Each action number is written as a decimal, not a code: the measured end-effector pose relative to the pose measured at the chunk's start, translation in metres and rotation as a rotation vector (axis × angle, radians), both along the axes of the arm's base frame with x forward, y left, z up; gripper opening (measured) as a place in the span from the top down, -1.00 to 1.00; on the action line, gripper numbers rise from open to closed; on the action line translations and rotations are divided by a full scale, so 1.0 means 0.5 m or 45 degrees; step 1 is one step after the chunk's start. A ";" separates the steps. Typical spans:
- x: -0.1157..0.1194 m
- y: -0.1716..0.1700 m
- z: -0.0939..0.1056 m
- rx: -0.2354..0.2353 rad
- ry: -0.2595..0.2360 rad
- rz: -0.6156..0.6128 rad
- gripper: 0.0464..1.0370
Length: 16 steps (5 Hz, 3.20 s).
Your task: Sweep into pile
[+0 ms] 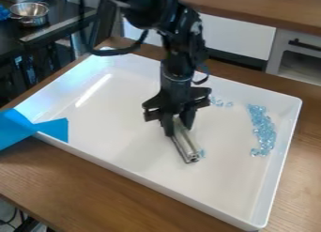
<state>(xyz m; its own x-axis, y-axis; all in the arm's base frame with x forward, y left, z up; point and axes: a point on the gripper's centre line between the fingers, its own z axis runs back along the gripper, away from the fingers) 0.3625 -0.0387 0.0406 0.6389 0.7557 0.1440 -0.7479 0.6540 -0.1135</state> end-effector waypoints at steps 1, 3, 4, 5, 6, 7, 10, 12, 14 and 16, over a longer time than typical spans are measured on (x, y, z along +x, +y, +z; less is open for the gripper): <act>0.022 -0.027 -0.001 -0.004 -0.018 0.020 0.33; 0.064 -0.093 -0.008 0.004 -0.042 0.044 0.33; 0.081 -0.122 -0.008 -0.008 -0.032 0.050 0.33; 0.095 -0.156 -0.007 -0.042 -0.012 0.057 0.33; 0.105 -0.168 -0.001 -0.059 -0.001 0.064 0.33; 0.104 -0.176 0.004 -0.082 0.011 0.017 0.33; 0.068 0.021 0.238 -0.306 -0.173 -0.056 0.33; 0.055 0.143 0.176 -0.145 -0.043 -0.153 0.33; 0.066 0.168 0.058 0.055 0.086 -0.356 0.33; 0.072 0.140 0.015 0.116 0.134 -0.436 0.33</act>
<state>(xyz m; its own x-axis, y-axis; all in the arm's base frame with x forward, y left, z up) 0.3984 0.0313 0.0479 0.8675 0.4826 0.1205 -0.4884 0.8723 0.0228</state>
